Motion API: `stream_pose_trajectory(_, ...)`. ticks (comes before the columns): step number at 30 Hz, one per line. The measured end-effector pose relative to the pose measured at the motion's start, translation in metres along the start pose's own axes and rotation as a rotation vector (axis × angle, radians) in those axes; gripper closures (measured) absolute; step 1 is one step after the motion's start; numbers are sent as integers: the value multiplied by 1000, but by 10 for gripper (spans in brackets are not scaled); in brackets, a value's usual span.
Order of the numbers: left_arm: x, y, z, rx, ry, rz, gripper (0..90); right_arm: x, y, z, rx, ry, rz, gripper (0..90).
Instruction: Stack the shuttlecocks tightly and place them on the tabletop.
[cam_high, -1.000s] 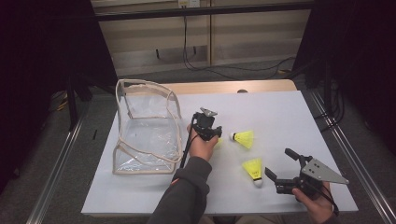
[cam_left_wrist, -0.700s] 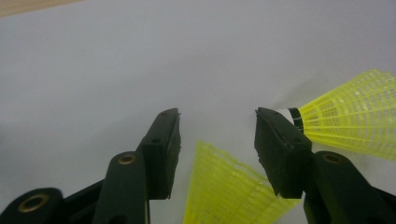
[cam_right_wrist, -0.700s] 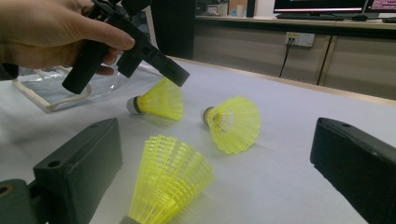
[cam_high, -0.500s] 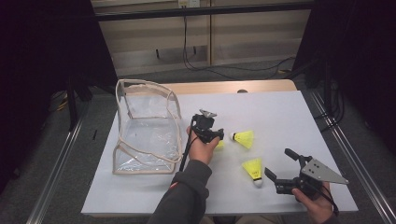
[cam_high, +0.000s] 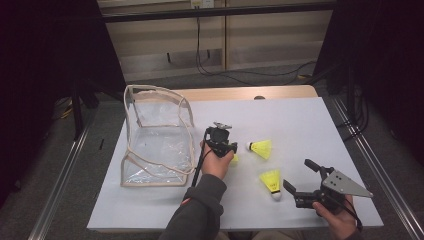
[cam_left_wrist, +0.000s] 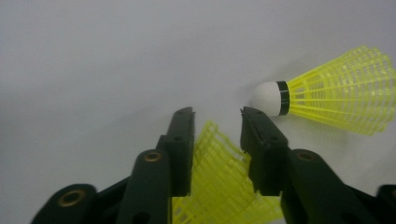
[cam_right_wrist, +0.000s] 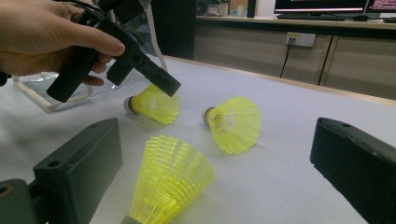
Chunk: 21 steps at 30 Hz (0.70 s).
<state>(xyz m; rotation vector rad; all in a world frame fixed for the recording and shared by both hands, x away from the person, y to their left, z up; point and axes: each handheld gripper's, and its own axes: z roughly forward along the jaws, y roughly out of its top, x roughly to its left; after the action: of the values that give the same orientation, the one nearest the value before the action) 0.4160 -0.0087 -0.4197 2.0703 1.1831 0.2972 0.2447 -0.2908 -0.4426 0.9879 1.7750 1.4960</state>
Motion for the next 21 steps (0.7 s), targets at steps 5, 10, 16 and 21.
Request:
stream_pose_trajectory(5,2,1,-3,-21,7,15,803,1,0,0,0,3,3,16)
stream_pose_trajectory(10,4,4,-5,-33,7,32,851,0,0,0,0,1,-1,16)
stream_pose_trajectory(16,6,11,-5,-75,34,49,854,1,0,0,-1,1,4,16)
stream_pose_trajectory(21,7,17,-1,-111,32,61,851,0,0,0,-2,0,-2,16)
